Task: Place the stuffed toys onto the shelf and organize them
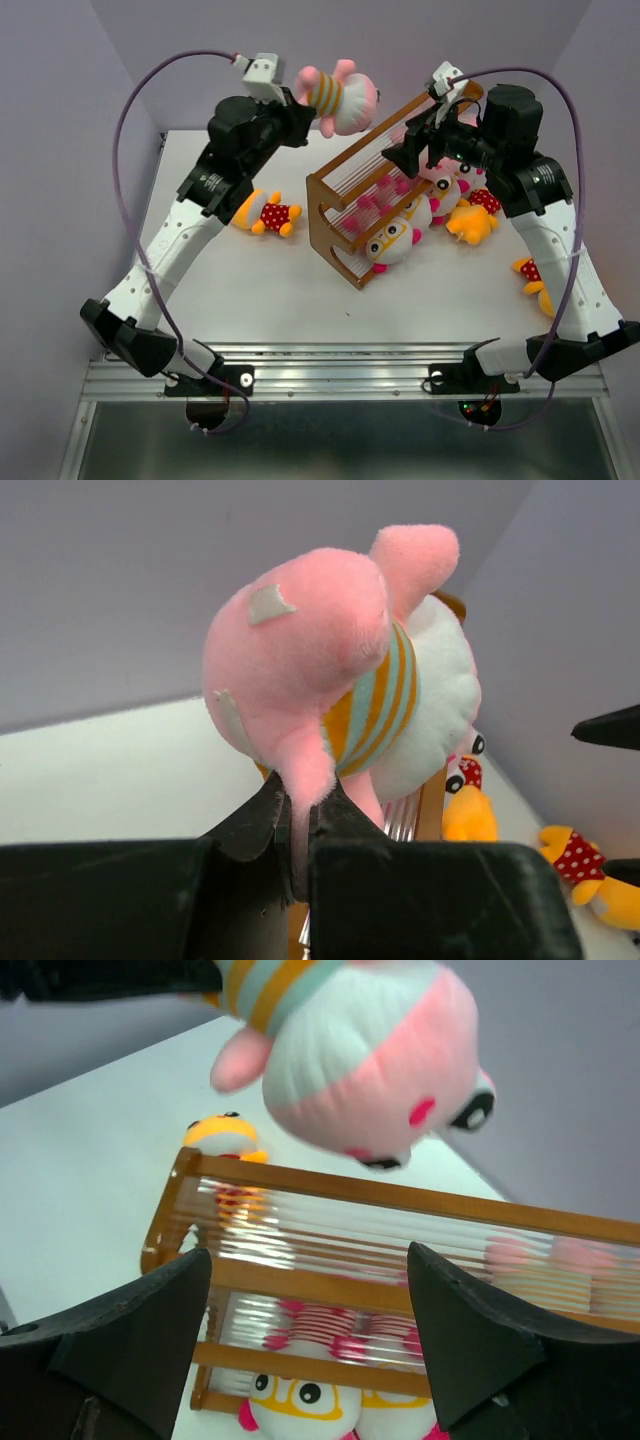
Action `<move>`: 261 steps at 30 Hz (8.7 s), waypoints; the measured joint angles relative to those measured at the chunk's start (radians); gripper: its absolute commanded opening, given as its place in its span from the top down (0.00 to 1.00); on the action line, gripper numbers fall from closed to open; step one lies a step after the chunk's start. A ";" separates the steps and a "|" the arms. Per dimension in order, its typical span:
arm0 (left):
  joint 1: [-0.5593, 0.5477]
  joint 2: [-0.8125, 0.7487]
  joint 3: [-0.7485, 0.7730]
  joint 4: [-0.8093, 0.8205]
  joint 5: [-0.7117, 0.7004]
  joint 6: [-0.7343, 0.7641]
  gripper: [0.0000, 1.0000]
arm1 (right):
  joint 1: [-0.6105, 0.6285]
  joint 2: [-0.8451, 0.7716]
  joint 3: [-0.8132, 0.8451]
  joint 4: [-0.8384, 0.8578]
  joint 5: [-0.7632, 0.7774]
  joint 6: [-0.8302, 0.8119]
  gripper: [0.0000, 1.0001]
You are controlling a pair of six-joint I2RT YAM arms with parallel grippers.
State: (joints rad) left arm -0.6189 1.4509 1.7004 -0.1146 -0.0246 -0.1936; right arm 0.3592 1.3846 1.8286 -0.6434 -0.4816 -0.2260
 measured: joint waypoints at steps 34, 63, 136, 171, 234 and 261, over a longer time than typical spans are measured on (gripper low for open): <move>0.117 -0.238 -0.216 0.171 0.297 -0.299 1.00 | -0.025 -0.004 -0.253 0.727 -0.230 0.738 0.00; 0.166 -0.271 -0.256 0.124 0.283 -0.278 1.00 | -0.025 0.018 -0.127 0.358 -0.117 0.413 0.00; 0.275 -0.478 -0.403 0.089 0.167 -0.147 0.16 | -0.291 -0.546 -0.555 0.066 0.459 0.643 0.99; 0.288 -0.516 -0.478 0.037 0.122 -0.206 0.16 | -0.185 -0.238 -0.782 0.249 0.262 0.956 0.99; 0.294 -0.619 -0.555 0.019 0.084 -0.237 0.16 | -0.130 -0.129 -0.621 0.261 0.000 -0.090 0.07; 0.294 -0.689 -0.623 0.019 0.080 -0.287 0.16 | -0.162 0.031 -0.579 0.314 -0.050 -0.086 0.99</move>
State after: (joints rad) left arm -0.3252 0.7616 1.0775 -0.0956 0.0559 -0.4805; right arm 0.1974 1.4158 1.2491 -0.3294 -0.5320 -0.3122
